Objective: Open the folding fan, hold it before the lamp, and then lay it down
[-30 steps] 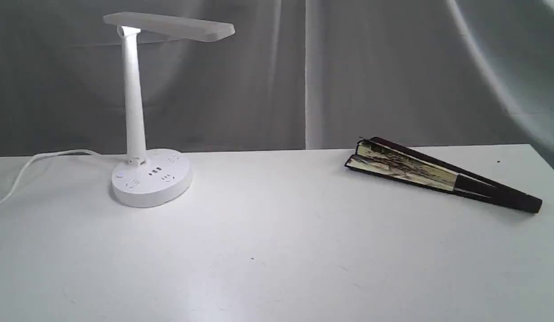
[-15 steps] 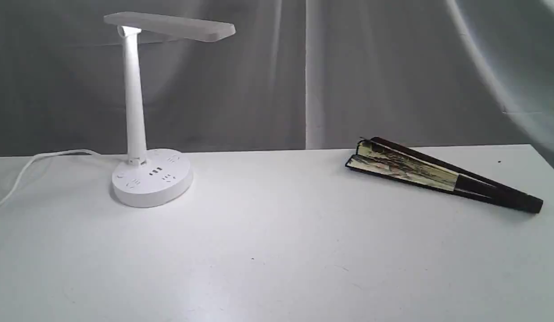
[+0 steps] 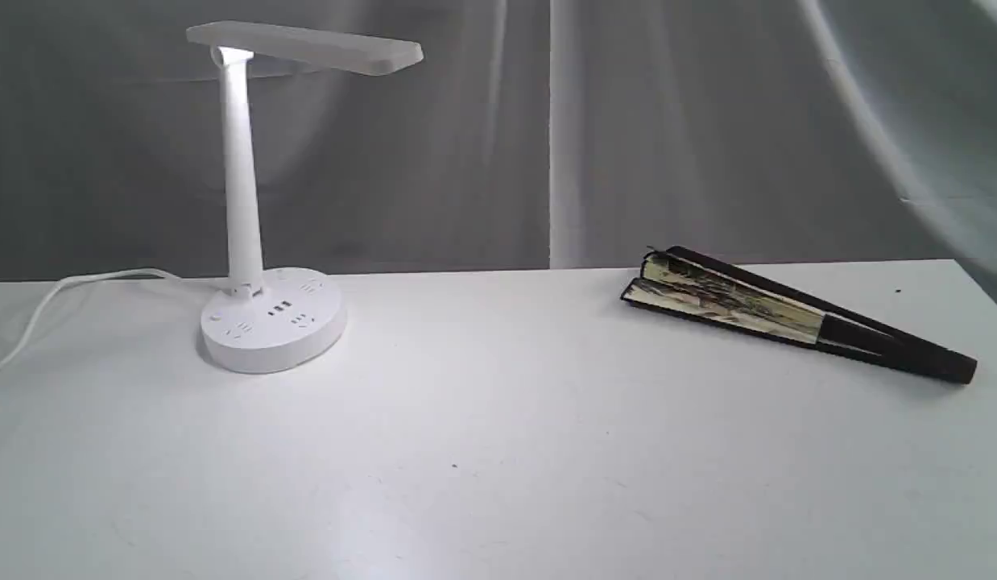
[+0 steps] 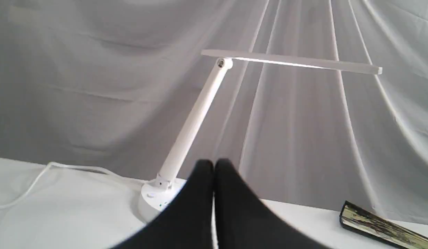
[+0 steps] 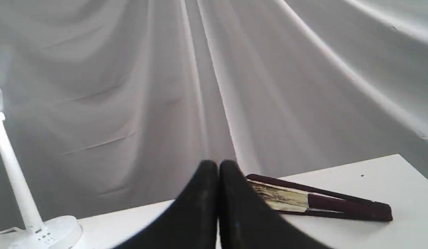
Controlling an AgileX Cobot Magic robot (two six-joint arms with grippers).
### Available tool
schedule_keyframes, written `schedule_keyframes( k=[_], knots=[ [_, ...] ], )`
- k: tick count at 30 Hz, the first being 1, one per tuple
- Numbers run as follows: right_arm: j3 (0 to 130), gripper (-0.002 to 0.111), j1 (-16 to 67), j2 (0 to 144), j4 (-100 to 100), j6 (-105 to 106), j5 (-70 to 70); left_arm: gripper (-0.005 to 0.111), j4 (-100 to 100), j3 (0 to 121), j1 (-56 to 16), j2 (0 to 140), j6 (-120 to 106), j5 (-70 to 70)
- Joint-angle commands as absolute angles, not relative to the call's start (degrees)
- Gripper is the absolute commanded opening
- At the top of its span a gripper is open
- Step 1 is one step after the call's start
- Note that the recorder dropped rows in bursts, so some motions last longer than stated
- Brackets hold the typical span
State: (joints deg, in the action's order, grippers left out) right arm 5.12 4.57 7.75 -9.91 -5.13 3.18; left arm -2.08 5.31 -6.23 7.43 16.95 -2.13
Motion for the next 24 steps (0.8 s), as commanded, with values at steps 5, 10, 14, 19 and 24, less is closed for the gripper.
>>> schedule_keyframes(
  k=[5, 10, 14, 19, 24],
  knots=[
    [8.6, 0.0, 4.6, 27.0, -9.0, -4.2, 13.1, 0.0, -2.3, 10.2, -6.3, 28.8, 15.7, -14.3],
    [18.7, 0.0, 4.6, 43.7, -7.8, -4.1, 10.1, 0.0, -5.6, 16.2, -6.3, 44.1, 14.8, -19.5],
    [29.5, 0.0, 4.6, 57.8, -7.8, -2.0, 3.9, 0.0, -7.6, 21.2, -6.3, 57.5, 14.8, -20.9],
    [43.5, 0.0, 4.6, 73.8, -7.7, 5.3, -2.8, 0.0, -7.6, 25.7, -6.3, 73.1, 14.3, -28.9],
    [52.3, 0.0, 4.5, 86.4, -6.0, 10.8, 2.0, 0.0, -7.6, 28.2, -6.3, 87.2, 7.6, -36.9]
  ],
)
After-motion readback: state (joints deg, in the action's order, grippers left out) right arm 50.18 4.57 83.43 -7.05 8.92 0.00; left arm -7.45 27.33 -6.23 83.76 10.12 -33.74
